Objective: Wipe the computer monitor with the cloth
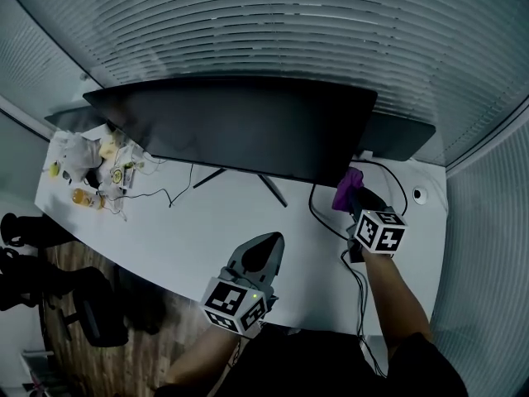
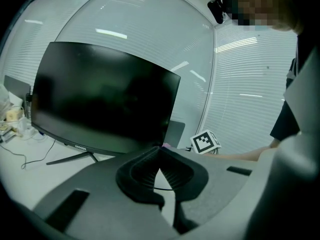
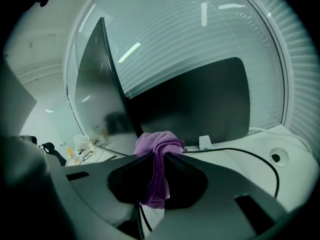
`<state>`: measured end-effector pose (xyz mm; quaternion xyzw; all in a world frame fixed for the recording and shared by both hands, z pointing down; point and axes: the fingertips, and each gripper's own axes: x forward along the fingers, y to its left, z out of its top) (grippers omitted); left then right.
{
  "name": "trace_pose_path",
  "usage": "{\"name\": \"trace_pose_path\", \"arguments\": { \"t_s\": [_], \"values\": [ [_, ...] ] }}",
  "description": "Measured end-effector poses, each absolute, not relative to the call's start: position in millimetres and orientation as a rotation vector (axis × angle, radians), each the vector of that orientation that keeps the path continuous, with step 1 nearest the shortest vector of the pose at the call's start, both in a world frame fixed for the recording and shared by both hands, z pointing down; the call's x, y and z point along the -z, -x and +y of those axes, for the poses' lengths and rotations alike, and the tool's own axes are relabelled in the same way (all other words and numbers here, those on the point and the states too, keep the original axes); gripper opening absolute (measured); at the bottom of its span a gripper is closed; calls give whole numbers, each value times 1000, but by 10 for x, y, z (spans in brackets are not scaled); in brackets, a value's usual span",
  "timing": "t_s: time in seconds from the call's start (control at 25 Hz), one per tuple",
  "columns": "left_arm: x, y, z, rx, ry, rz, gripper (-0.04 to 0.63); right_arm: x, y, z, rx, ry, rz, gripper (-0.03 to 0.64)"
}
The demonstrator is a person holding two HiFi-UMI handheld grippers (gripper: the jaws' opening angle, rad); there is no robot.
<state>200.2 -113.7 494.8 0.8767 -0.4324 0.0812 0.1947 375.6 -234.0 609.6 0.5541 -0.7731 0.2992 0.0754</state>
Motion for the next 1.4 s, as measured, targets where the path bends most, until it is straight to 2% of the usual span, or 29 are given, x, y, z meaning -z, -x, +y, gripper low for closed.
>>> {"name": "trace_pose_path", "arguments": {
  "t_s": [0.48, 0.92, 1.4],
  "values": [
    [-5084, -2117, -1137, -295, -2447, -1190, 5, -6428, -3709, -2057, -1024, -1601, -2296, 75],
    [-5062, -2185, -1125, -312, -2508, -1081, 5, -6341, -3465, -1992, -947, -1563, -2320, 75],
    [-5038, -1423, -1256, -323, -2568, -951, 5, -6226, -3014, -2215, -913, -1741, -2209, 75]
  ]
}}
